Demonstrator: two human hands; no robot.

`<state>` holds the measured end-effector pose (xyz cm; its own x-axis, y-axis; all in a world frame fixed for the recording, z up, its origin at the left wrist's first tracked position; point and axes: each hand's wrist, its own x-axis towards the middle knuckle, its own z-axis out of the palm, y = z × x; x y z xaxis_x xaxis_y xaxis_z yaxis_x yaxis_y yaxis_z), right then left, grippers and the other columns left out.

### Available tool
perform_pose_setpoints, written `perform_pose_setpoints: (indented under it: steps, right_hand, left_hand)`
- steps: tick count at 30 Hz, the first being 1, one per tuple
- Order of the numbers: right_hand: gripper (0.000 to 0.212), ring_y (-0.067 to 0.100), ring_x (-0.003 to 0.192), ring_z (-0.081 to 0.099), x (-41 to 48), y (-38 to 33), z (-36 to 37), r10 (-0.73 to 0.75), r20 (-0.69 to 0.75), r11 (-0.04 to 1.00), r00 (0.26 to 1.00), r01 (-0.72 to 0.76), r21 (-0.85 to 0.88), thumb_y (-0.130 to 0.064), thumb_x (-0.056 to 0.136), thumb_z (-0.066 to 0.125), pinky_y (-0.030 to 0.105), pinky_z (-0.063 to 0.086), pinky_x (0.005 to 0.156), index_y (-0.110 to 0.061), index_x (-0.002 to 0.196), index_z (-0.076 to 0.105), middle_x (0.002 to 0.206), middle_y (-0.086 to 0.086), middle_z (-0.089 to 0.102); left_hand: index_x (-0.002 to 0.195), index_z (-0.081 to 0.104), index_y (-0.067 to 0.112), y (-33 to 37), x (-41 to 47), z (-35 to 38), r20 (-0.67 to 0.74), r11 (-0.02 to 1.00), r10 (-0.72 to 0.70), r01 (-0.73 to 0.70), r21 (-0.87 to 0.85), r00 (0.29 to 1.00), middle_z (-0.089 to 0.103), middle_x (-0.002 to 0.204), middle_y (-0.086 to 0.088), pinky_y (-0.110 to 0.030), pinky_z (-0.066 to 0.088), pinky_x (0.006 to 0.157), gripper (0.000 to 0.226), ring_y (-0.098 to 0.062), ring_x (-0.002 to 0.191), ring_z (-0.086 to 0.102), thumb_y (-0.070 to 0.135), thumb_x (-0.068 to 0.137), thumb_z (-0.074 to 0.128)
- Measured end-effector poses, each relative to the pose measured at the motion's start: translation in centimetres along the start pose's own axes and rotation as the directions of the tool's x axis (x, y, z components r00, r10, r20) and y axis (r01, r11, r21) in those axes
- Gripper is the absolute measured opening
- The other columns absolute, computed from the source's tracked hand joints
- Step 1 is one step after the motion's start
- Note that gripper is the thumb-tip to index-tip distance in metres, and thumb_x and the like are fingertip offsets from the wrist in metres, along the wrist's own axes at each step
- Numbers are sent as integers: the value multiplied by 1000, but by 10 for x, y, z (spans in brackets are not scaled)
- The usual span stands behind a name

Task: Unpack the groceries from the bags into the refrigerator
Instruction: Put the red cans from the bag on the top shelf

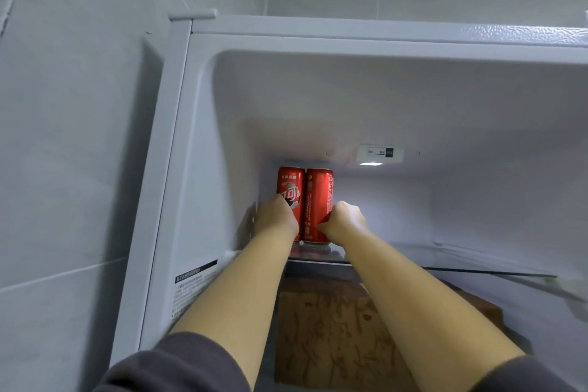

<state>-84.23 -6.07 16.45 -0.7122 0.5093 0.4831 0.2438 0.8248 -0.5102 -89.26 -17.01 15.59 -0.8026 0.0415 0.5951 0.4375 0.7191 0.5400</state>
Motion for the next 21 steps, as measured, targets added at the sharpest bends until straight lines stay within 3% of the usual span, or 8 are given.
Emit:
perform_pose_setpoints:
  steps: [4,7,10,15,18,21]
  right_hand:
    - [28,22,93,64,-14,0,-10,4,-45,999,999,-5,-34,-34,96,56,37,55,86,-14,116,59,104,3,65]
    - [31,22,98,57,-44,3,-27,-114,-93,981,989,98,-166,-33,100,48,33,47,87,-17,126,54,117,3,61]
    - [41,26,116,50,-83,8,-49,-247,-75,923,966,211,-322,-37,101,43,41,37,98,-19,138,45,130,6,54]
    - [49,30,123,47,-152,34,-112,-366,18,719,930,296,-629,-46,101,38,45,36,100,-18,142,40,135,9,50]
    - [47,31,122,45,-199,51,-156,-399,64,602,915,314,-734,-45,101,38,45,33,99,-18,139,40,135,9,48]
    - [46,32,123,44,-255,70,-199,-399,85,509,913,298,-807,-46,101,37,48,28,105,-18,138,39,136,9,46]
  left_hand:
    - [131,48,8,2,-7,-4,-42,1000,3,-4,-27,999,58,124,-14,-38,51,88,46,-29,110,59,31,93,61]
    - [123,54,6,4,-19,-20,-148,998,62,-60,21,987,62,118,-14,-35,51,80,41,-28,103,63,37,97,52]
    - [111,60,5,7,-34,-39,-256,984,157,-128,126,954,65,105,-14,-32,41,65,37,-28,91,63,36,100,42]
    - [106,57,8,33,-79,-57,-269,963,265,-238,129,926,64,101,-14,-34,40,64,33,-32,85,62,37,98,43]
    - [103,58,6,59,-121,-68,-297,938,336,-346,20,894,62,101,-18,-40,43,69,30,-38,92,61,33,95,51]
    - [96,58,9,82,-176,-79,-320,892,384,-438,-115,866,60,97,-11,-37,37,64,27,-33,87,55,35,94,49]
